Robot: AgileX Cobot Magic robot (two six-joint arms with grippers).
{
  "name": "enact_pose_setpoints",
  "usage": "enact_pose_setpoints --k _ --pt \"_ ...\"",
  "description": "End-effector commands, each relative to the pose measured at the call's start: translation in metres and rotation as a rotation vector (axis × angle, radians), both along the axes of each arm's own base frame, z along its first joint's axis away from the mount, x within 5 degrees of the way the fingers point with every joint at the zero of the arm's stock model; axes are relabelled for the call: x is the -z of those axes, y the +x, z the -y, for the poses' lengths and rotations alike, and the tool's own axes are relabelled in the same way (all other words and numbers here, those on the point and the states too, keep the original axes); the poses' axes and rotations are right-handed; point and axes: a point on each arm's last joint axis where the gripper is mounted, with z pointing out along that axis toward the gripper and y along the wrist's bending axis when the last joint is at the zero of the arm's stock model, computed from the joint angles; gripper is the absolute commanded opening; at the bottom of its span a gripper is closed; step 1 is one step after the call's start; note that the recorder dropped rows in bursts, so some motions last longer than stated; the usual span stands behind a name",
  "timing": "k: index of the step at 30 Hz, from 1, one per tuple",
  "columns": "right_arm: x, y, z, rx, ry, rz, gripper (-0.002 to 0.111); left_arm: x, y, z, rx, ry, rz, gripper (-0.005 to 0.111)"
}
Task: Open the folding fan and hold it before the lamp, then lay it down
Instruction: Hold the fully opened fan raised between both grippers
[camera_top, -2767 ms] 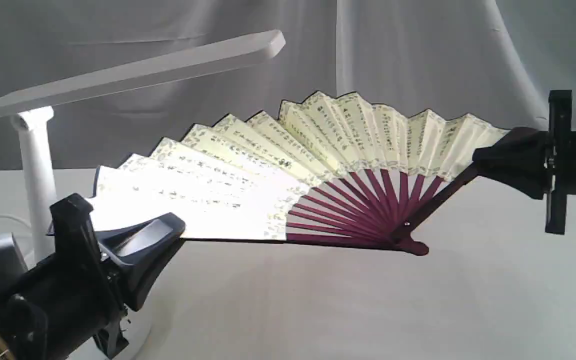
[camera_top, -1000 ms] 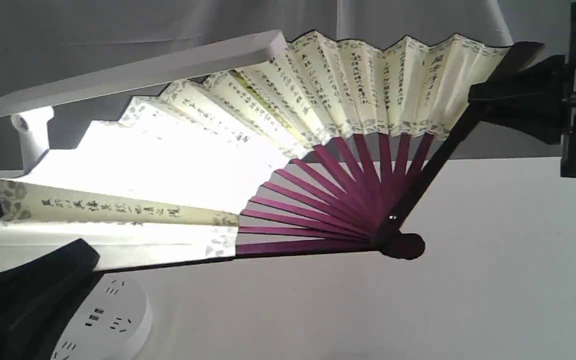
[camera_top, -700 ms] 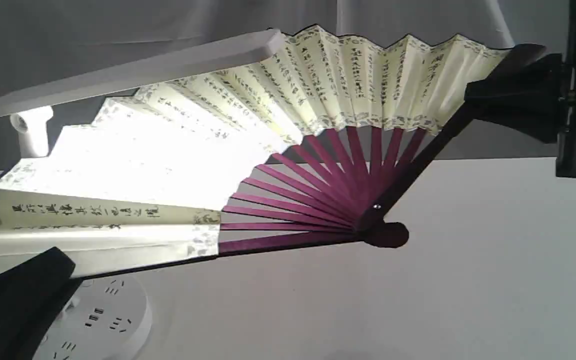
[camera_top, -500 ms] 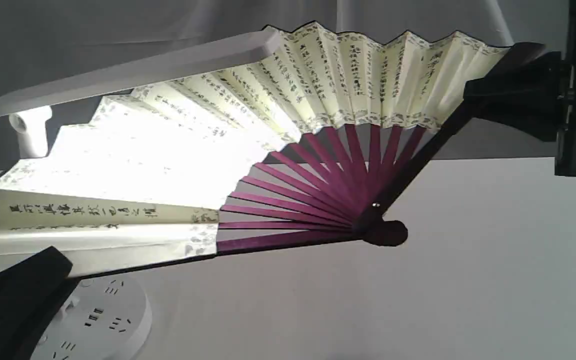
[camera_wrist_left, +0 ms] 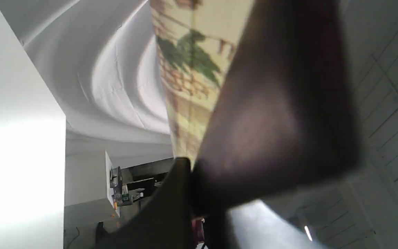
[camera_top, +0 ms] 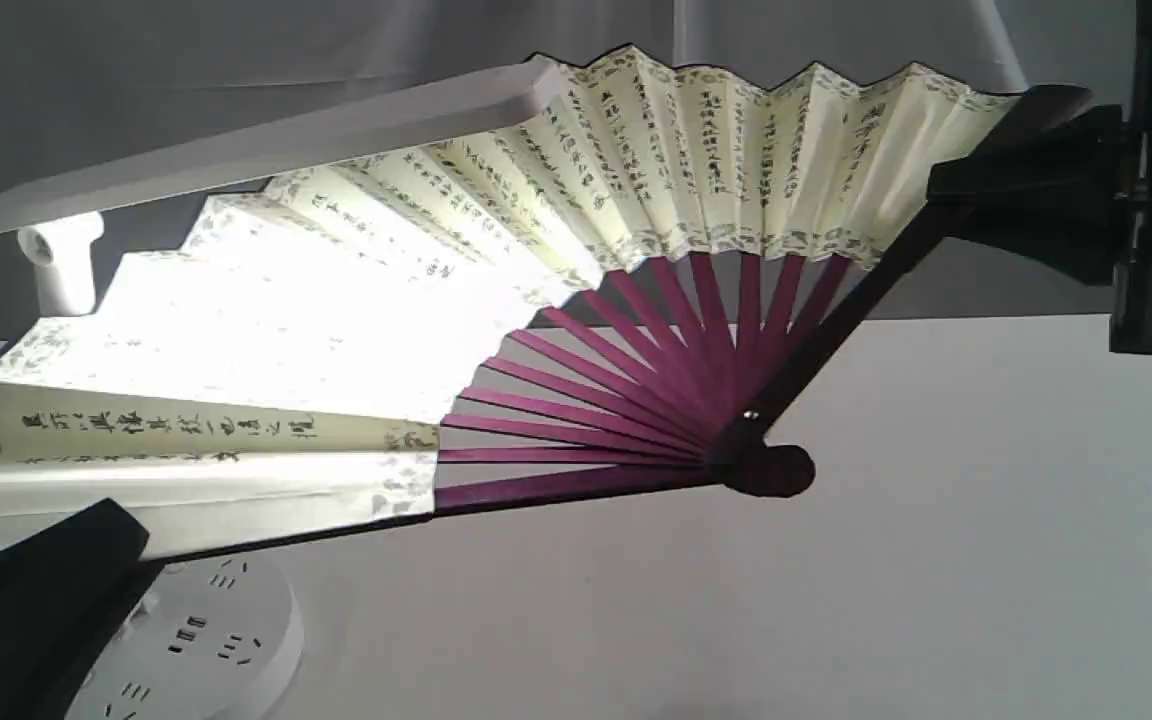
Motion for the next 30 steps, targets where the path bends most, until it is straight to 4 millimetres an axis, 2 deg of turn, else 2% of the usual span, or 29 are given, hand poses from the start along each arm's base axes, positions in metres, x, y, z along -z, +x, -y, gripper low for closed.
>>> enact_pose_setpoints --k 1,12,17,20,25,30 --pt "0.006 0.004 0.010 0.063 -0.109 0.048 0.000 -0.016 -0.004 -0.004 -0.005 -0.138 0.110 0.000" --pt "0.018 0.004 0.013 0.040 -0.193 0.012 0.000 -0.007 0.002 -0.003 -0.043 -0.034 0.027 0.000" --pt "0.027 0.008 0.014 0.041 -0.182 -0.018 0.000 -0.019 0.011 0.001 -0.056 -0.002 0.067 0.000" --pt "0.031 0.011 0.015 0.046 -0.170 -0.028 0.000 -0.020 0.019 0.004 -0.069 0.053 0.011 0.000" --pt "0.039 0.015 0.016 0.056 -0.171 -0.050 0.000 -0.023 0.026 0.007 -0.073 0.065 0.027 0.000" --pt "0.048 0.019 0.018 0.062 -0.159 -0.076 0.000 -0.012 0.035 0.012 -0.067 0.080 -0.018 0.000"
